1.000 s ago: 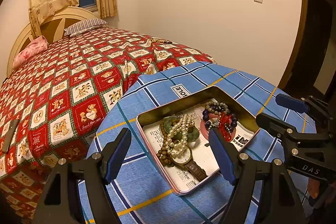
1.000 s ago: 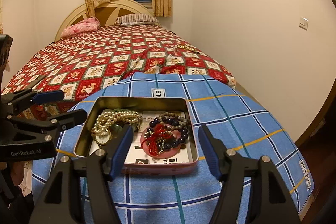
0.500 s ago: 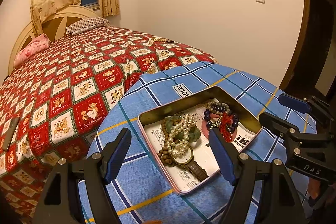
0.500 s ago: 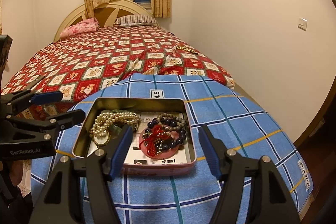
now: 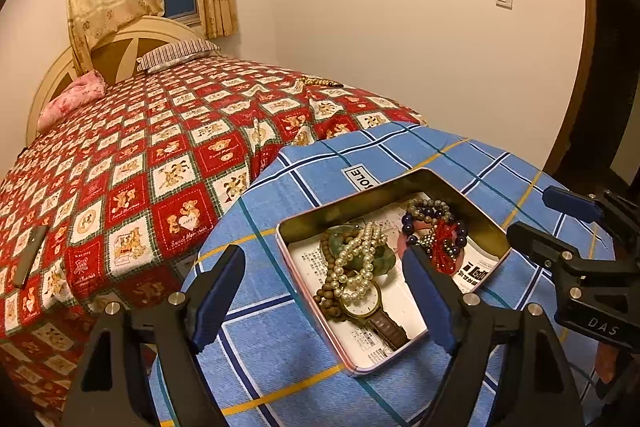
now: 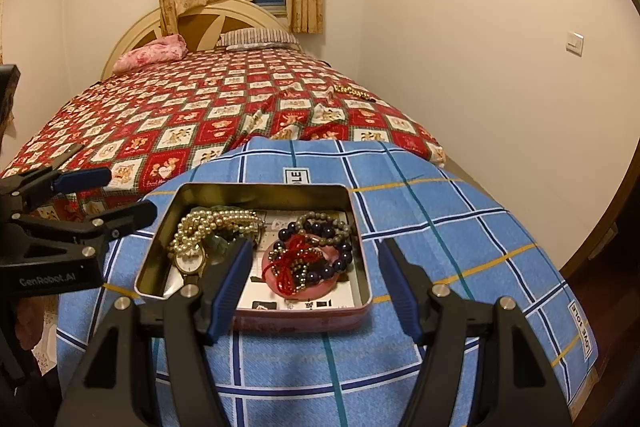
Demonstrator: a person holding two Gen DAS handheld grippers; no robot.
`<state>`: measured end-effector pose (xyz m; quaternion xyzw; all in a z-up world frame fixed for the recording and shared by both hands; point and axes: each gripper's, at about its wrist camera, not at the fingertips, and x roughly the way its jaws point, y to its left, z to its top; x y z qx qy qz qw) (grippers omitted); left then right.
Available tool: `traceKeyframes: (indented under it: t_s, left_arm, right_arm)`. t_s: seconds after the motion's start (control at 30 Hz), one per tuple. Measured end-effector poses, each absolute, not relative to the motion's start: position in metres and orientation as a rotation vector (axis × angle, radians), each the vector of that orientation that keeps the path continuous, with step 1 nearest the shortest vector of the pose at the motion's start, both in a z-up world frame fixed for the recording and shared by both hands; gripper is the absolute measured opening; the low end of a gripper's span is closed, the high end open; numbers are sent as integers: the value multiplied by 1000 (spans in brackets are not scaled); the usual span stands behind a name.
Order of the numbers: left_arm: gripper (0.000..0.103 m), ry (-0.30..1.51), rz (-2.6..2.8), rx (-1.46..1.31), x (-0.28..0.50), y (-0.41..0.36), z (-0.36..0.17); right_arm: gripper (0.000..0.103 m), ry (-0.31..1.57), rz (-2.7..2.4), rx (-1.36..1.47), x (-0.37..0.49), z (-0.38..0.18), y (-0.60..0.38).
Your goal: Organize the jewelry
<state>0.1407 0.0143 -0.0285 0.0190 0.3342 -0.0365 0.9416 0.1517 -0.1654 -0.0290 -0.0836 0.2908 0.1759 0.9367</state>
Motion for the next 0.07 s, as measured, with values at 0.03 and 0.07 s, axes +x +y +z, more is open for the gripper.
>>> traceKeyframes:
  t_s: [0.03,0.07]
  left_arm:
    - [81,681,-74,39,140,14,-28]
    - [81,683,-78,37,140,14,-29]
  right_arm:
    - [68,595,358,-170,152,-30,-166]
    - [68,597,356,-169,153,-30,-168]
